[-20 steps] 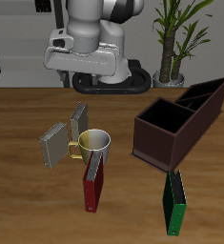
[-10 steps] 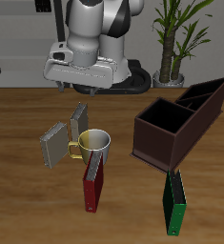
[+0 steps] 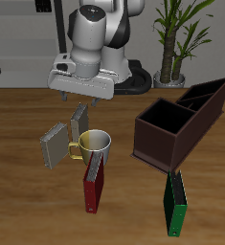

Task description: Place the left yellow book into the left desk caddy's front compartment

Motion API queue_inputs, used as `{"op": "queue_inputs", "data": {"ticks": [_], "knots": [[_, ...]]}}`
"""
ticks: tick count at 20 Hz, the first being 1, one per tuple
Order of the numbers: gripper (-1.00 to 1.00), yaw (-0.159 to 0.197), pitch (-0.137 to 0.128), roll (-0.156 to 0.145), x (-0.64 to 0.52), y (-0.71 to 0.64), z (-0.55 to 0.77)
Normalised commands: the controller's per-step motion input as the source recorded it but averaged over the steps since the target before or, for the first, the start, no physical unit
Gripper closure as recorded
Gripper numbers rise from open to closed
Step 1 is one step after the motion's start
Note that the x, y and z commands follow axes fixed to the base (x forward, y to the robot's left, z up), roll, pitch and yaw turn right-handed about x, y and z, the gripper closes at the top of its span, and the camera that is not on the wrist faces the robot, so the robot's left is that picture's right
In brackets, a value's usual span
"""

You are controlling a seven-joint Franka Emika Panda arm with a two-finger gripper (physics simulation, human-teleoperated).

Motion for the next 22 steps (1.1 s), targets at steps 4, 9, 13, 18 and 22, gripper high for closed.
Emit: {"op": "queue_inputs", "data": {"ticks": [4, 9, 13, 18, 22], "knots": [[-1.0, -0.019, 0.0, -0.013, -0.04, -0.09, -0.24], [-1.0, -0.018, 0.011, 0.002, 0.0, -0.06, -0.23], [-1.0, -0.023, 0.01, 0.006, -0.01, -0.01, -0.16], [-1.0, -0.044, 0.012, 0.009, -0.05, -0.02, -0.28], [-1.0, -0.015, 0.007, -0.001, -0.08, -0.01, -0.25]]}}
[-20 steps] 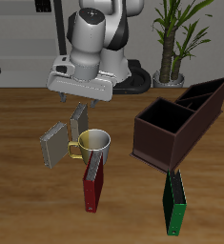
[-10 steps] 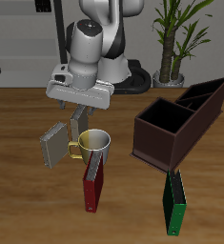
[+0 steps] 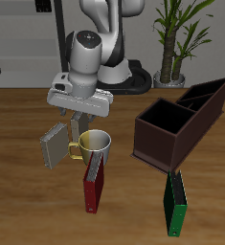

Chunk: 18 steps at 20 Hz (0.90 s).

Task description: Place the left yellow book into the left desk caddy's front compartment

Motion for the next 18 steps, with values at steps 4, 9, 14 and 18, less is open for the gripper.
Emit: {"op": "queue_inputs", "data": {"ticks": [4, 9, 14, 18], "knots": [[-1.0, -0.027, 0.025, -0.005, -0.03, -0.05, -0.22], [1.0, -0.002, 0.022, -0.007, -0.02, 0.02, -0.18], [1.0, -0.019, -0.008, 0.017, -0.06, 0.0, 0.02], [1.0, -0.036, 0.01, 0.014, -0.07, 0.1, 0.15]]}}
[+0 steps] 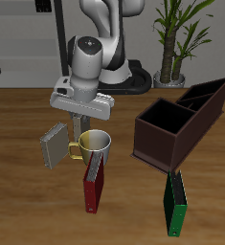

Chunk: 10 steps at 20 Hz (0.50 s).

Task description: Place the left yellow book into the left desk caddy's front compartment

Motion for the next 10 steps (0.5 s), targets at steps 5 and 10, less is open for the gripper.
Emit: {"op": "queue_inputs", "data": {"ticks": [5, 10], "knots": [[1.0, 0.012, -0.03, 0.001, -0.18, 0.24, 0.32], [1.0, -0.038, -0.036, -0.002, -0.24, 0.27, 0.38]]}}
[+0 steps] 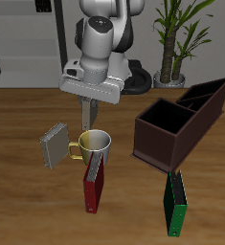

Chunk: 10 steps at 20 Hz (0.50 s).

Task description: Place the left yellow book into the left desk caddy's front compartment

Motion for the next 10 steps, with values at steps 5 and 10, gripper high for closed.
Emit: {"op": "queue_inputs", "data": {"ticks": [5, 10], "knots": [[1.0, -0.065, -0.058, -0.021, -0.21, 0.36, 0.38], [1.0, -0.111, -0.013, -0.026, -0.03, 0.32, 0.23]]}}
